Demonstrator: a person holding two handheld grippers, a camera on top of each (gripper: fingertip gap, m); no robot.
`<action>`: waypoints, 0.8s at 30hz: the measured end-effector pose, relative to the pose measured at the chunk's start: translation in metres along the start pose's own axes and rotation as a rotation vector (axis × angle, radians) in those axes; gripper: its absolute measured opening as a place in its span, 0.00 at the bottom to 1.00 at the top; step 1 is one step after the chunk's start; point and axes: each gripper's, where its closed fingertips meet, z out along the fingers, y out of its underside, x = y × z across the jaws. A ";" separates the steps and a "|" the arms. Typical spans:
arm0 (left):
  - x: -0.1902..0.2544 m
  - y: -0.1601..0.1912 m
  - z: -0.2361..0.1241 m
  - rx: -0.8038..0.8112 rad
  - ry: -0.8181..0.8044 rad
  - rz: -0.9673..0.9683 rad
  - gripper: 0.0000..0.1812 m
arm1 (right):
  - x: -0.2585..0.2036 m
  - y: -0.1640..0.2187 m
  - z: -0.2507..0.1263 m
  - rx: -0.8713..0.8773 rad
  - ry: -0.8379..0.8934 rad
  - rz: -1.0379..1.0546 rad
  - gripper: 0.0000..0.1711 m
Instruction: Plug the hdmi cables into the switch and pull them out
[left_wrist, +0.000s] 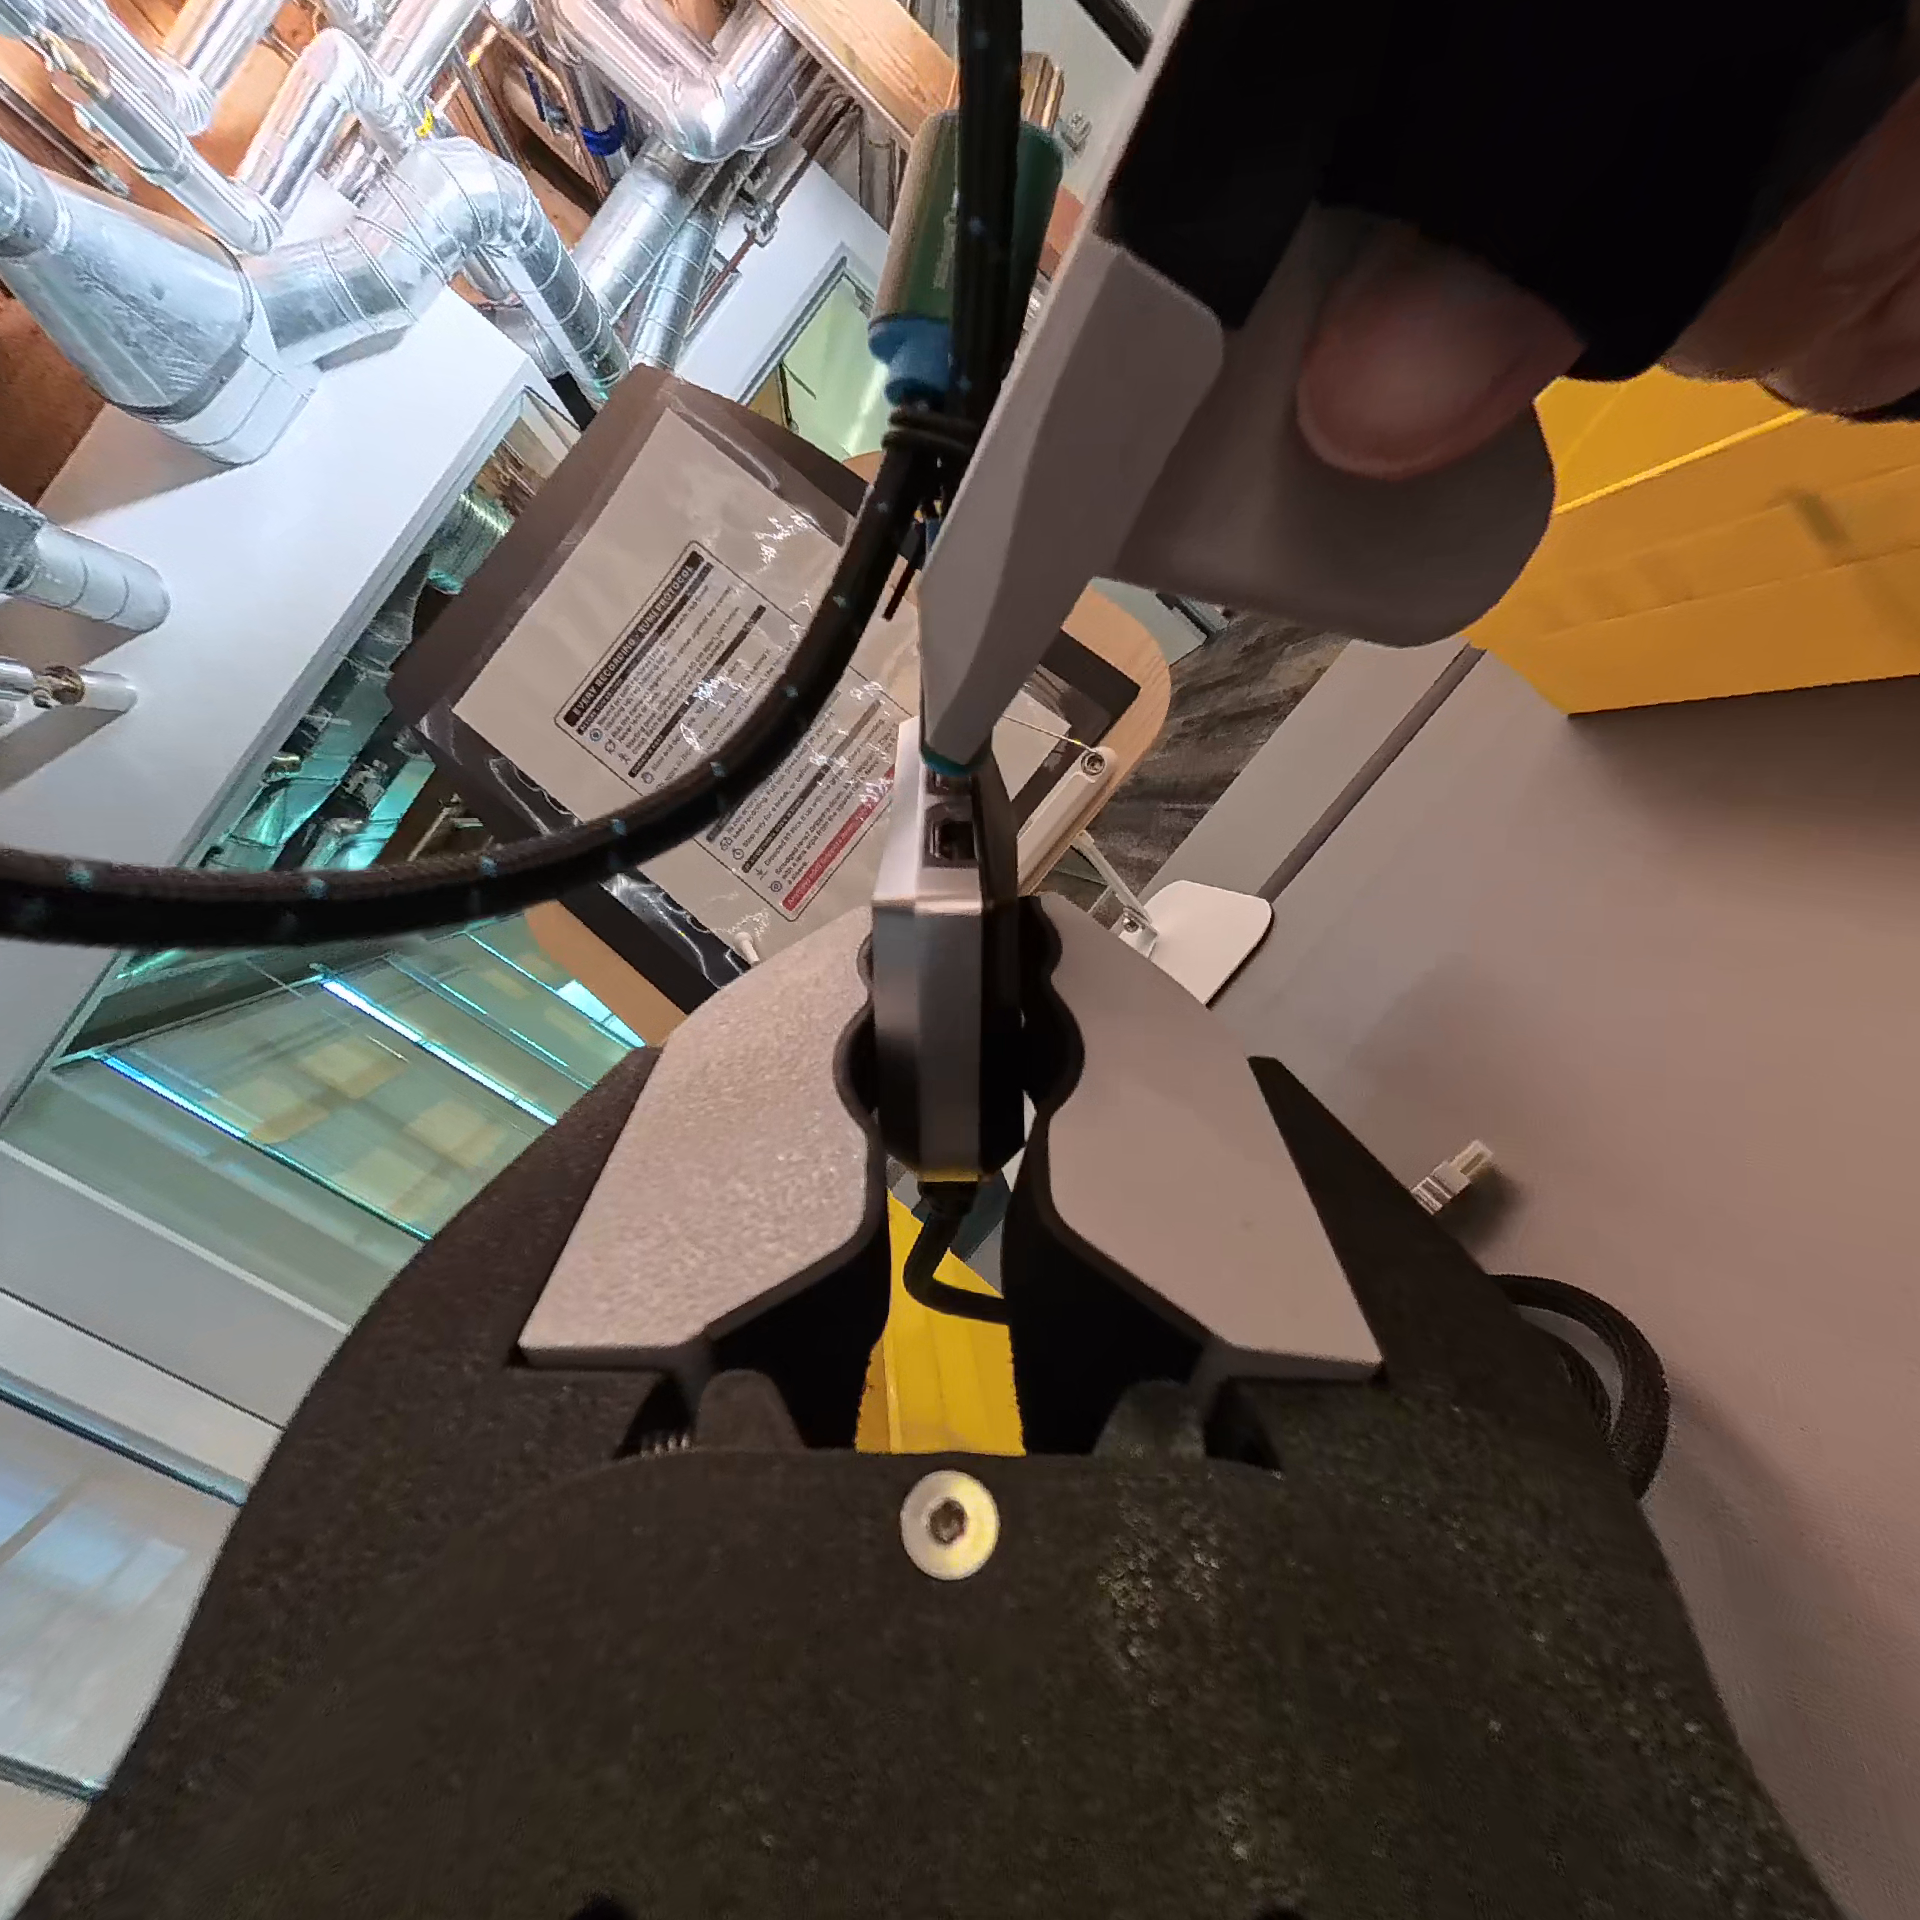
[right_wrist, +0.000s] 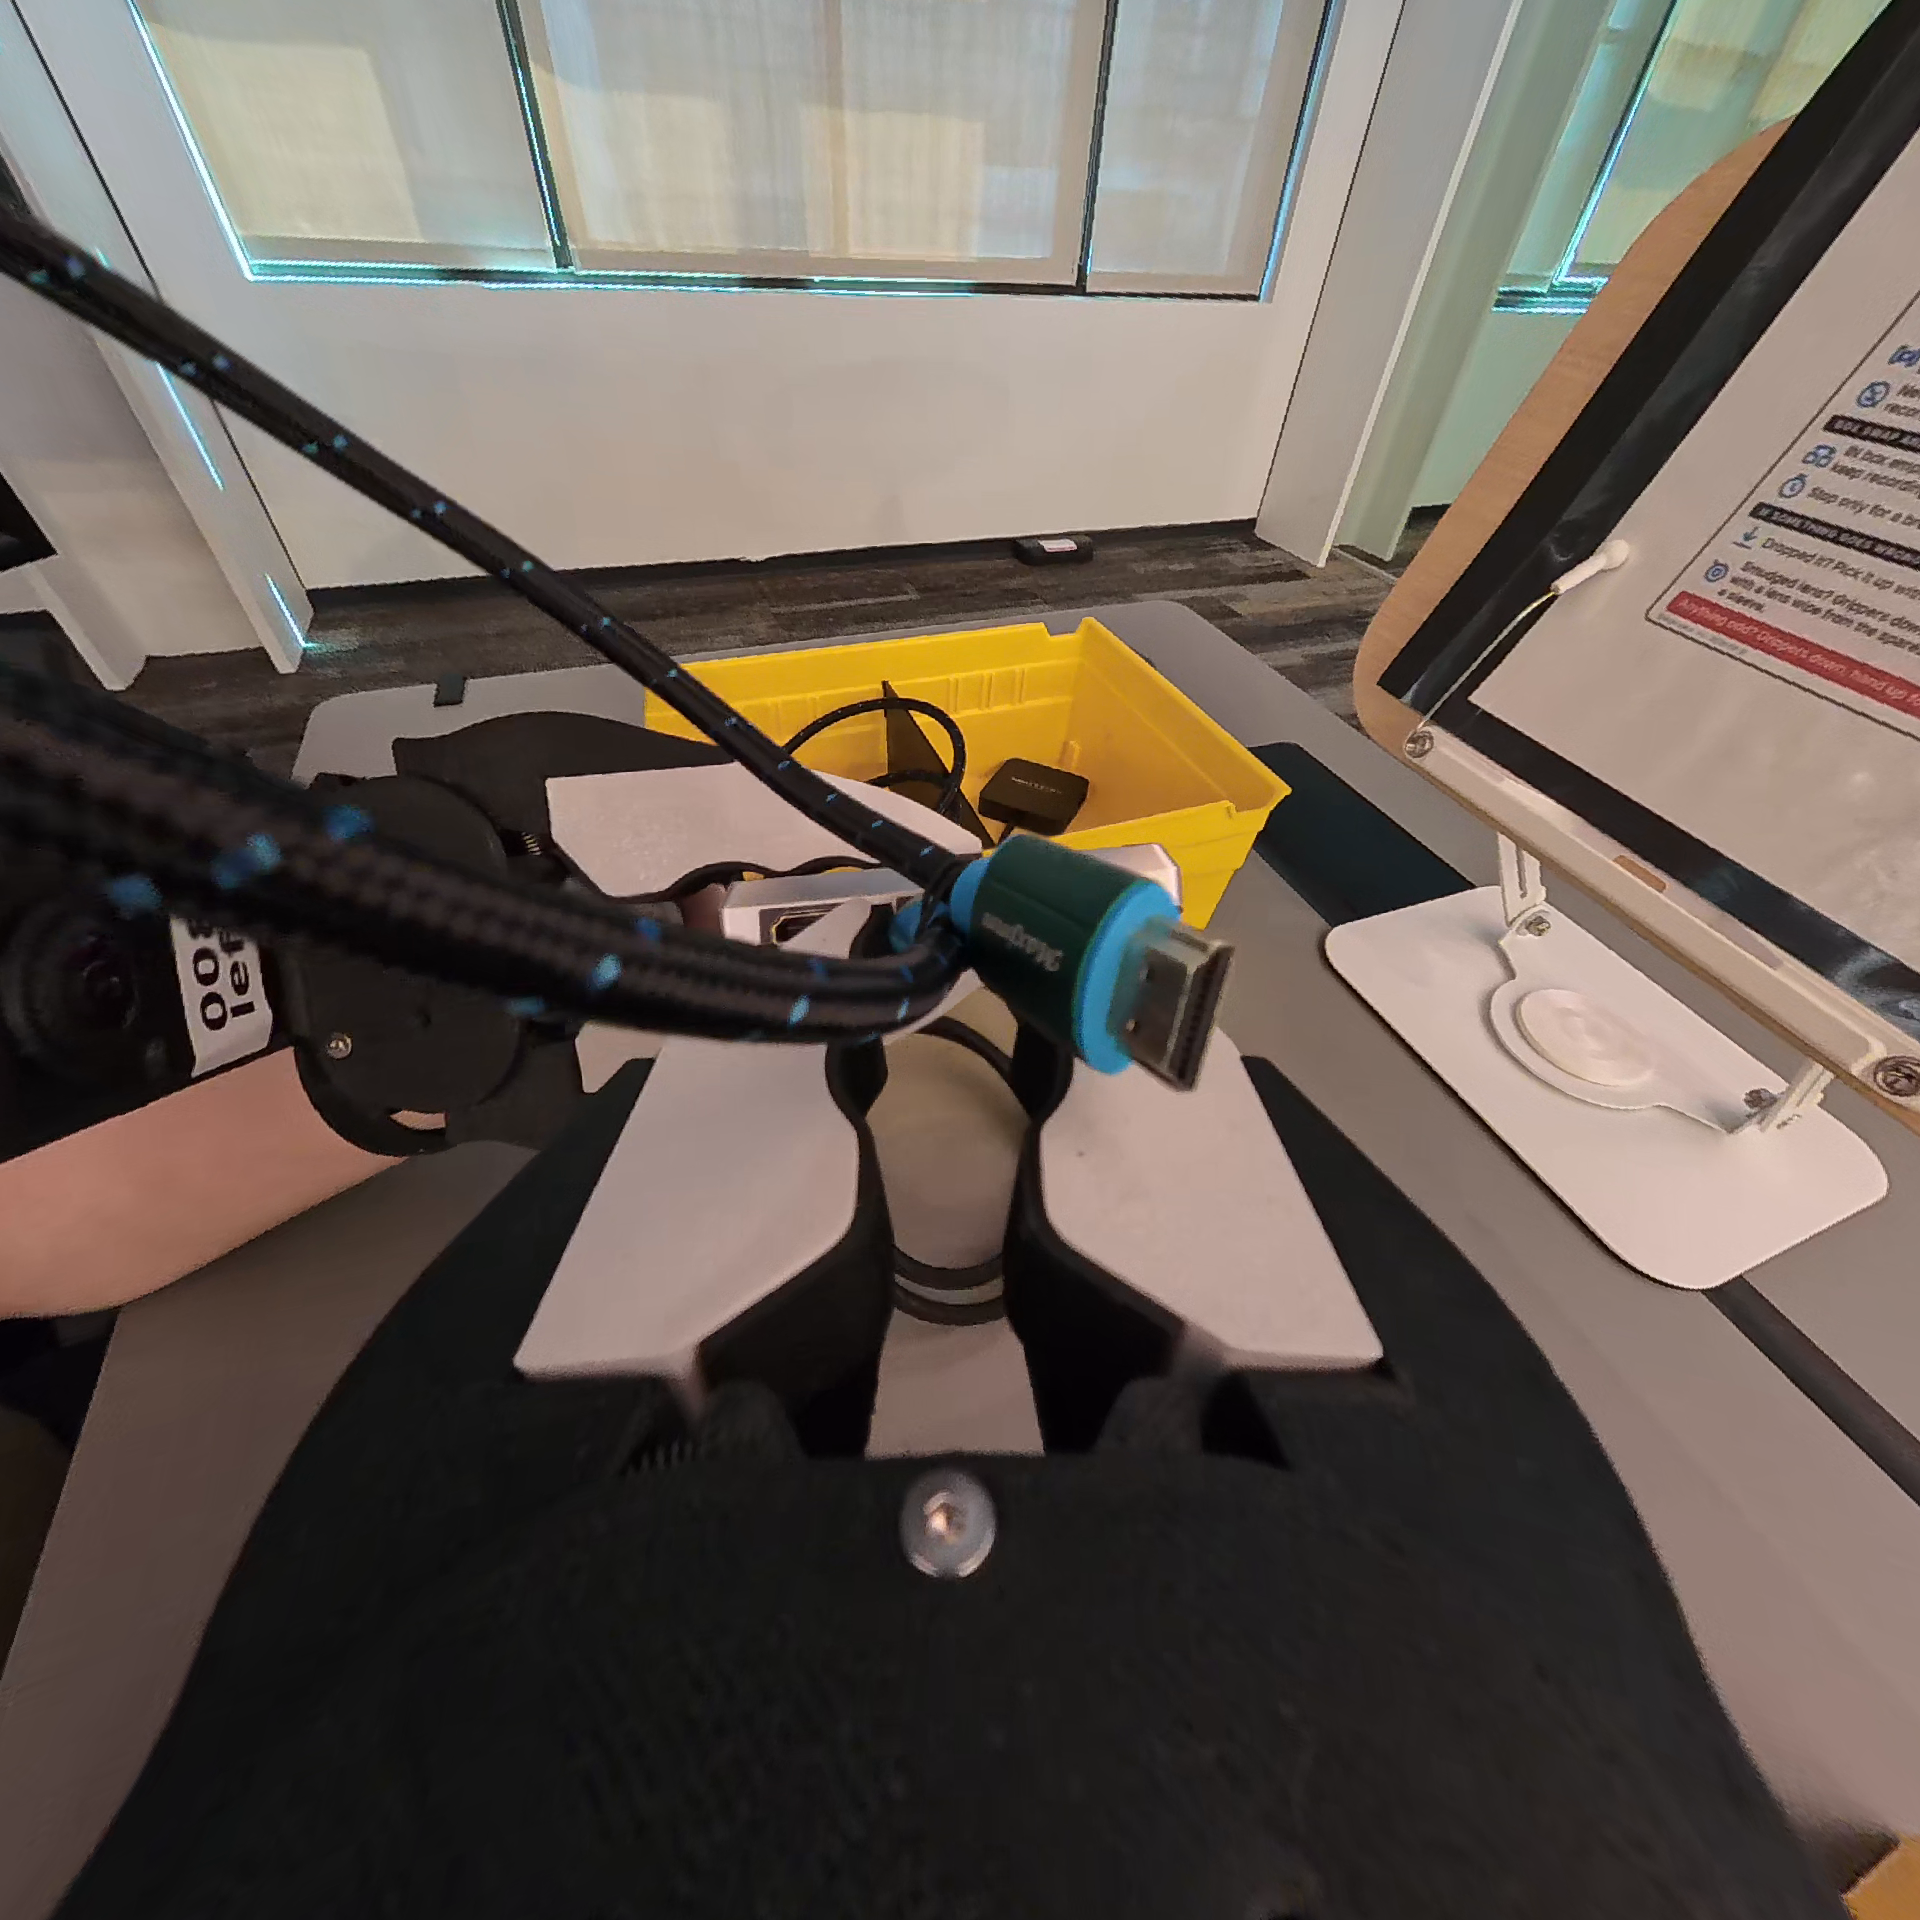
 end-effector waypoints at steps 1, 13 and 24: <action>0.000 0.001 0.000 -0.002 0.001 -0.003 0.11 | 0.000 0.000 0.001 0.001 0.003 0.003 0.13; 0.002 0.000 0.000 0.019 0.014 -0.024 0.11 | 0.000 0.001 0.001 0.005 -0.017 0.021 0.13; -0.006 -0.003 -0.007 0.094 0.222 -0.296 0.11 | 0.010 -0.015 -0.036 0.051 -0.015 -0.379 0.21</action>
